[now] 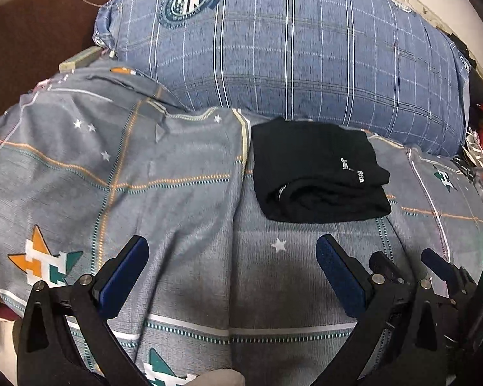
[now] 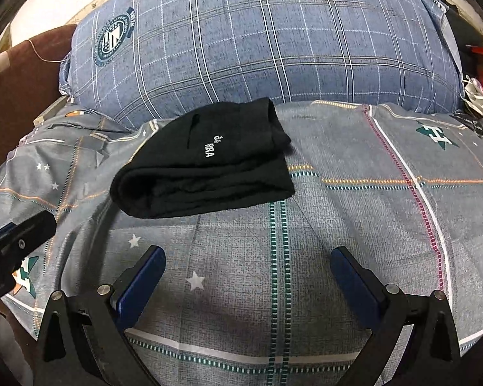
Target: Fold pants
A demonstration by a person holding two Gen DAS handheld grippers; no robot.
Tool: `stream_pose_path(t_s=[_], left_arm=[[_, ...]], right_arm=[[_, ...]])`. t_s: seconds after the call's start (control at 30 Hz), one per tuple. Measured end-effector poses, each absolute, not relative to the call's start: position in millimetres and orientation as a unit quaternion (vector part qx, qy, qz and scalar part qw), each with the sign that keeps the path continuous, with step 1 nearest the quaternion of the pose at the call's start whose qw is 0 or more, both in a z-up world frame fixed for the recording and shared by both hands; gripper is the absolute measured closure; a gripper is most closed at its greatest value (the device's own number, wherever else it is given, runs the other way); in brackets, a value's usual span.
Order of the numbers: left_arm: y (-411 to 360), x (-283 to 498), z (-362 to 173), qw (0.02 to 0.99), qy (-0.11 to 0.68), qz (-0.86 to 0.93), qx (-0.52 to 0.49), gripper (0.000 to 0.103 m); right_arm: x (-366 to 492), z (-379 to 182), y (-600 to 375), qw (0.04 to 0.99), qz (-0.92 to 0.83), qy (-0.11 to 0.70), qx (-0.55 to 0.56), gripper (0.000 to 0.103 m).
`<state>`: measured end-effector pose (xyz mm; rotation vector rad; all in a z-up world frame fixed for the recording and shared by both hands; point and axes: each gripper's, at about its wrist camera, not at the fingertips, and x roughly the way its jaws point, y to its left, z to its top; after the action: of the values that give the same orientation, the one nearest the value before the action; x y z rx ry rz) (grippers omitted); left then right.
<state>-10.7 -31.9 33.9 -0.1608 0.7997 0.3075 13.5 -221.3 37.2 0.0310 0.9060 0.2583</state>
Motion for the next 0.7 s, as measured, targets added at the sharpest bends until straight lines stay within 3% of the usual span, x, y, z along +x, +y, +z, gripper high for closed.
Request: stream_pose_path(t_s=[0.7], left_arm=[[-27.4,6.6,4.2,0.885,0.435,0.128,-0.104,0.0]], right_arm=[[34.2,25.3,-211.3,0.879,0.135,0.457,-0.015,0.0]])
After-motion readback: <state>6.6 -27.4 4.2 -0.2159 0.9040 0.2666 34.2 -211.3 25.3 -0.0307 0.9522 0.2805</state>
